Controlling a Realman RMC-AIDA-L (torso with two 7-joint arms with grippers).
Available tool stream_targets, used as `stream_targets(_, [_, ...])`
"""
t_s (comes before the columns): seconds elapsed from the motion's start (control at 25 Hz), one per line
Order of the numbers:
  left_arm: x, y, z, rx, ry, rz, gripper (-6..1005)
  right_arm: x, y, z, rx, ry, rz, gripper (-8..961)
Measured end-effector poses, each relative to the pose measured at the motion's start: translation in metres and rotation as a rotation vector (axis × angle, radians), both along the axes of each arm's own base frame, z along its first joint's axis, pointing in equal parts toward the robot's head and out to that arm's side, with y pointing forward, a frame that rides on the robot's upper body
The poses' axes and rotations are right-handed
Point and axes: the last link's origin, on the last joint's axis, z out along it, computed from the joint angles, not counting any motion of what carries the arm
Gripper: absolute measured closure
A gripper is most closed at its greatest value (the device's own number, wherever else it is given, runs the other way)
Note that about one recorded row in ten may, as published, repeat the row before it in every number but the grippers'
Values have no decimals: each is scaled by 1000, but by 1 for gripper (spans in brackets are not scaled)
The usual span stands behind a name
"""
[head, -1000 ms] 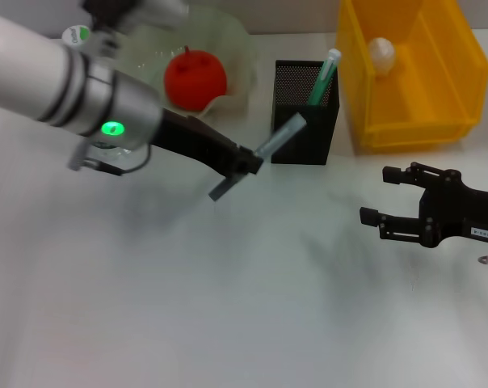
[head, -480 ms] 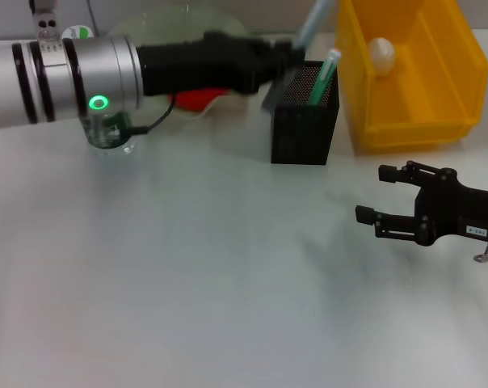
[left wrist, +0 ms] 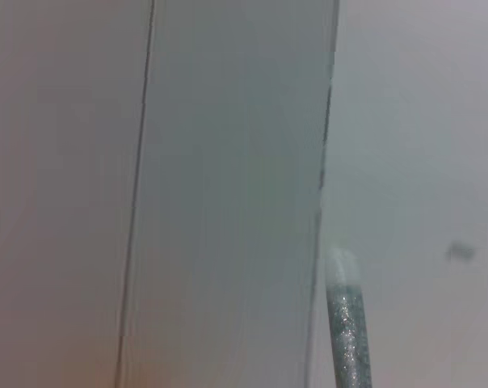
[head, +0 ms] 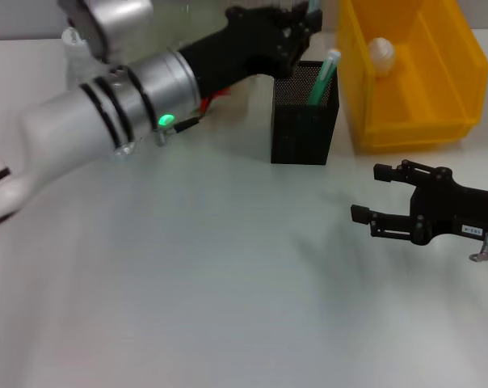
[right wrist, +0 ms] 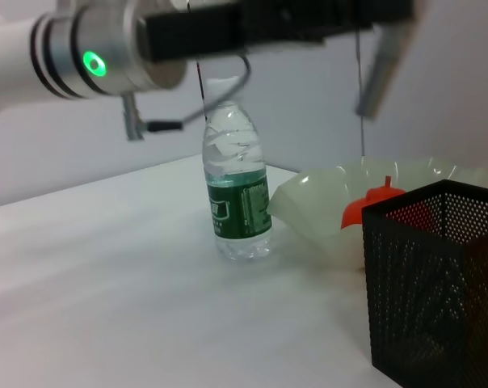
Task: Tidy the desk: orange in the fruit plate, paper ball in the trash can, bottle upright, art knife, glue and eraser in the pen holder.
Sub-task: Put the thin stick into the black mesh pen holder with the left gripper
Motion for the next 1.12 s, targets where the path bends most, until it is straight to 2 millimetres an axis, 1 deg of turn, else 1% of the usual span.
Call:
stream_targets(0.12, [0,2,-10,29,49,25,858,-1,0,-2,-2,4,0,130])
stream_targets(0.28, [0,1,-14,52,69,15,859,-3,0,-4,-4,7,2,131])
stream_targets(0.68, [2,-2,-21,34,89,15,854,-8,2,-9,-9,12,18,131])
stream_targets(1.12, [-1,-3,-22,34,90,27,842,-10,1,-13,-22,13,22,131])
